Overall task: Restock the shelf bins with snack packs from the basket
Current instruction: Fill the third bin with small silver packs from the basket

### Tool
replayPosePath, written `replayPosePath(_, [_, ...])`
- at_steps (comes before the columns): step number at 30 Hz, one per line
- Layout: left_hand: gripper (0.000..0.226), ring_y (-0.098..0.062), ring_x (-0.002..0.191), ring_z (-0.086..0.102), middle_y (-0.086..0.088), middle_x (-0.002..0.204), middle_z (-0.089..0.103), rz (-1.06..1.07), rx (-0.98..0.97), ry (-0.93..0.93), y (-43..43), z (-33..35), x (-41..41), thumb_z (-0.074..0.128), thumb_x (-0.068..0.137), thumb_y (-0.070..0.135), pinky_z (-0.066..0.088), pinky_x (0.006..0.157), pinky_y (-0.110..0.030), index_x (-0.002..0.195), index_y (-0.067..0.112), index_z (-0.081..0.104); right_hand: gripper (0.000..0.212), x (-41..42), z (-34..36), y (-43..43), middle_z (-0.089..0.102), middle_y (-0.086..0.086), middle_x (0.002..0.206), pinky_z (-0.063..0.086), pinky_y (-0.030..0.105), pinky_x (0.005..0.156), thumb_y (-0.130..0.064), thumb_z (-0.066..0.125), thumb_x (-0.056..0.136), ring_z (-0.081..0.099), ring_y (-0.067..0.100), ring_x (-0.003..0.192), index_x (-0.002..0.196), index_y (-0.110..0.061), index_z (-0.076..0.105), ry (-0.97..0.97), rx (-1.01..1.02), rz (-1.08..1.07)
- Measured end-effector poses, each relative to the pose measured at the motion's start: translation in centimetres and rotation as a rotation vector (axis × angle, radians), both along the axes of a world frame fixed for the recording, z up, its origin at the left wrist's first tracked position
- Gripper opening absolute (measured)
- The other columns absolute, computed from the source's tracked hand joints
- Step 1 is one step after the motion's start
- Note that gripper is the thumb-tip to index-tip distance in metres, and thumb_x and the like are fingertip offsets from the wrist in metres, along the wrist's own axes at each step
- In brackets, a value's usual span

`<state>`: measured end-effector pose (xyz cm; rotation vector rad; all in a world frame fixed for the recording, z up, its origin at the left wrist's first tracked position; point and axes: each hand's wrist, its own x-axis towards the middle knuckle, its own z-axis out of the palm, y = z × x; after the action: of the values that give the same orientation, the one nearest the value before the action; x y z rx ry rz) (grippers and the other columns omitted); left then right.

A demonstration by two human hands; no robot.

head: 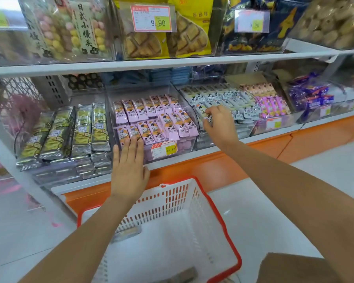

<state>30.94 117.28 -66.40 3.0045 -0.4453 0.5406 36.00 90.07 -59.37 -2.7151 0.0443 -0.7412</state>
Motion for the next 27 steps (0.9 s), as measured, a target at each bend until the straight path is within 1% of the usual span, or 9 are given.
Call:
replayPosePath(2, [0.075,-0.029,0.152,0.008,-0.013,0.164,0.015,-0.014,0.012,-0.006,0.2,-0.3,0.1,0.05,0.096,0.029,-0.011,0.122,-0.046,0.157,0.007,0.013,0.029,0.5,-0.4,0.0,0.061,0.015,0.113,0.039,0.037,0.096,-0.014,0.056,0.095,0.048,0.03,0.111,0.121,-0.002,0.062,-0.04,-0.061,-0.01])
replayPosePath(8, [0.076,-0.027,0.153,0.004,-0.012,0.165,0.011,-0.064,-0.021,-0.026,0.8,-0.9,0.4,0.05,0.096,0.028,-0.005,0.123,-0.047,0.157,0.007,0.01,0.03,0.7,-0.6,-0.1,0.053,0.013,0.111,0.043,0.037,0.09,-0.014,0.059,0.094,0.046,0.028,0.108,0.121,-0.003,0.063,-0.059,-0.023,-0.023])
replayPosePath(10, [0.073,-0.025,0.153,0.002,-0.01,0.165,0.009,-0.098,-0.057,-0.053,1.5,-1.2,0.0,0.047,0.097,0.025,-0.006,0.123,-0.044,0.157,0.007,0.01,0.027,-0.4,-0.7,0.8,0.053,0.011,0.108,0.043,0.034,0.085,-0.012,0.059,0.092,0.046,0.025,0.104,0.117,-0.006,0.062,-0.126,0.02,0.062])
replayPosePath(12, [0.067,-0.026,0.153,0.005,-0.012,0.164,0.013,-0.106,-0.069,-0.089,2.4,-1.8,-1.0,0.036,0.096,0.027,-0.001,0.123,-0.046,0.157,0.005,0.015,0.021,-2.2,-1.2,2.3,0.052,0.003,0.101,0.038,0.026,0.077,-0.009,0.058,0.092,0.045,0.015,0.095,0.112,-0.009,0.062,-0.141,0.085,0.213])
replayPosePath(14, [0.066,-0.03,0.152,0.011,-0.016,0.162,0.02,-0.095,-0.093,-0.113,3.6,-2.8,-2.3,0.031,0.093,0.028,0.004,0.123,-0.048,0.155,0.003,0.023,0.017,-4.4,-2.5,4.3,0.05,-0.006,0.097,0.039,0.02,0.072,-0.01,0.057,0.093,0.046,0.007,0.087,0.11,-0.012,0.063,-0.076,0.145,0.345])
replayPosePath(17, [0.066,-0.037,0.144,0.027,-0.02,0.154,0.033,-0.09,-0.141,-0.137,5.5,-5.0,-4.5,0.038,0.088,0.024,0.01,0.121,-0.048,0.15,0.001,0.034,0.016,-7.2,-6.3,7.6,0.049,-0.013,0.097,0.042,0.014,0.072,-0.012,0.058,0.093,0.044,-0.002,0.083,0.107,-0.016,0.064,0.055,0.139,0.477])
replayPosePath(20, [0.06,-0.038,0.134,0.037,-0.021,0.144,0.044,-0.09,-0.117,-0.079,7.9,-7.8,-6.3,0.038,0.087,0.025,0.02,0.116,-0.051,0.142,0.003,0.045,0.016,-9.1,-11.6,10.4,0.051,-0.01,0.097,0.04,0.019,0.073,-0.013,0.059,0.092,0.041,-0.004,0.084,0.107,-0.015,0.064,0.206,0.155,0.554])
replayPosePath(24, [0.057,-0.042,0.138,0.037,-0.023,0.146,0.045,0.005,-0.095,0.106,11.8,-12.1,-7.5,0.057,0.086,0.023,0.032,0.111,-0.06,0.138,0.001,0.051,0.028,-10.5,-18.2,14.0,0.061,0.003,0.118,0.046,0.032,0.092,-0.016,0.059,0.092,0.055,0.016,0.105,0.12,-0.014,0.062,0.443,0.135,0.586])
replayPosePath(27, [0.06,-0.042,0.143,0.032,-0.022,0.153,0.038,0.089,-0.117,0.235,14.5,-15.1,-7.9,0.063,0.089,0.022,0.034,0.111,-0.061,0.143,0.0,0.046,0.039,-10.8,-22.1,16.3,0.054,0.002,0.132,0.039,0.032,0.103,-0.022,0.057,0.095,0.05,0.02,0.12,0.133,-0.019,0.052,0.613,0.051,0.579])
